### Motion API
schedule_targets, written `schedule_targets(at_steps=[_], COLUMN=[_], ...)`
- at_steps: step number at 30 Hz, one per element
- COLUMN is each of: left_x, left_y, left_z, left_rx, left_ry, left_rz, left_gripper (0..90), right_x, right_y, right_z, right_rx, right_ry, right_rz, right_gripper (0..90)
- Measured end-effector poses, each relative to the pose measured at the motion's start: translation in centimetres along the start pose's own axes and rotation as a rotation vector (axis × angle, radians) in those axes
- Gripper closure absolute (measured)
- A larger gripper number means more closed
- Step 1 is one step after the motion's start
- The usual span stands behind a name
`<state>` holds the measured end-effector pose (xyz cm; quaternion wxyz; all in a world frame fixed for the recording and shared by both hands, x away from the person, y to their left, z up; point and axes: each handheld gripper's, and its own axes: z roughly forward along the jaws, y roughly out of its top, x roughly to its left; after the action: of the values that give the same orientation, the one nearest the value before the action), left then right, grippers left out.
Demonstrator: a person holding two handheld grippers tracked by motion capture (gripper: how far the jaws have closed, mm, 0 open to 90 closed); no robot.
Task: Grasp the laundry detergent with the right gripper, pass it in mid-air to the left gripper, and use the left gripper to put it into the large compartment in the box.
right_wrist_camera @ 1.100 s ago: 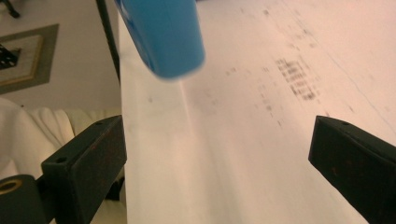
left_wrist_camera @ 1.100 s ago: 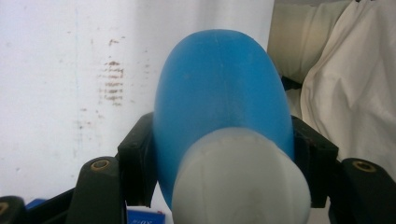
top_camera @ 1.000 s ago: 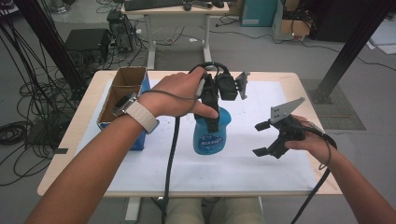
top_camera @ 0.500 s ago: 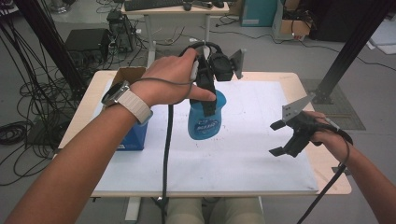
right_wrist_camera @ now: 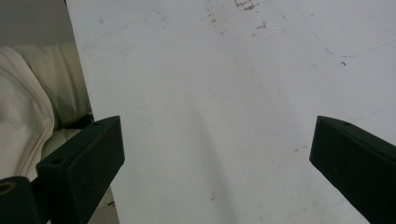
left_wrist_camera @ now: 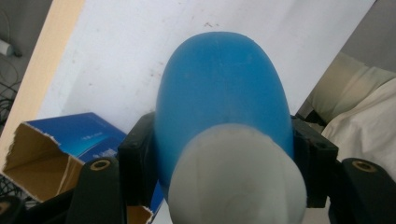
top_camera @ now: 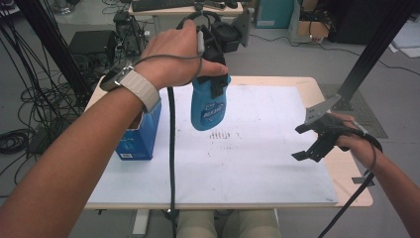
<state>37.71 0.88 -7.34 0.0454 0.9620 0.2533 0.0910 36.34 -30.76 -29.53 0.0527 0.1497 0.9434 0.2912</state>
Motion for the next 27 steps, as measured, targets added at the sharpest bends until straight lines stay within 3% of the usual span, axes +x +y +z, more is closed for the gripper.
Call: schedule_targets(at_steps=[3,5,11,13,14,21,23,26,27], left_x=[0.7,1.3,2.6,3.0,3.6,5.2,6.0,6.5,7.1], left_y=[-0.1,-0.3,-0.8,-1.0,-1.3,-2.3,-3.1,-3.6,-4.2], left_z=[-0.6,-1.2,-2.1,-2.3,-2.5,-3.1,-3.5,-3.8,-4.0], left_rx=[0.005,0.006,0.016,0.024,0.024,0.022,0.025,0.024,0.022], left_ry=[0.002,0.011,0.037,0.045,0.049,0.057,0.068,0.061,0.061], left_rz=[-0.044,-0.100,-0.173,-0.197,-0.230,-0.312,-0.374,-0.404,-0.443], left_gripper=[37.3,37.3,37.3,37.4,37.3,37.4,37.4,37.4,37.4], right_x=[-0.2,-0.2,-0.5,-0.5,-0.5,-0.6,-0.7,-0.8,-0.8], right_y=[-0.2,-0.4,-0.6,-0.7,-0.7,-0.8,-0.8,-0.8,-0.8], right_z=[-0.2,-0.1,-0.1,-0.1,-0.1,-0.1,-0.1,-0.1,-0.1], right_rx=[0.001,-0.013,-0.024,-0.023,-0.020,-0.015,-0.016,-0.014,-0.015], right_ry=[-0.008,-0.017,-0.025,-0.029,-0.030,-0.035,-0.034,-0.040,-0.039], right_rz=[0.024,0.036,0.068,0.066,0.066,0.066,0.065,0.068,0.069], right_gripper=[3.1,3.1,3.1,3.1,3.1,3.1,3.1,3.0,3.1])
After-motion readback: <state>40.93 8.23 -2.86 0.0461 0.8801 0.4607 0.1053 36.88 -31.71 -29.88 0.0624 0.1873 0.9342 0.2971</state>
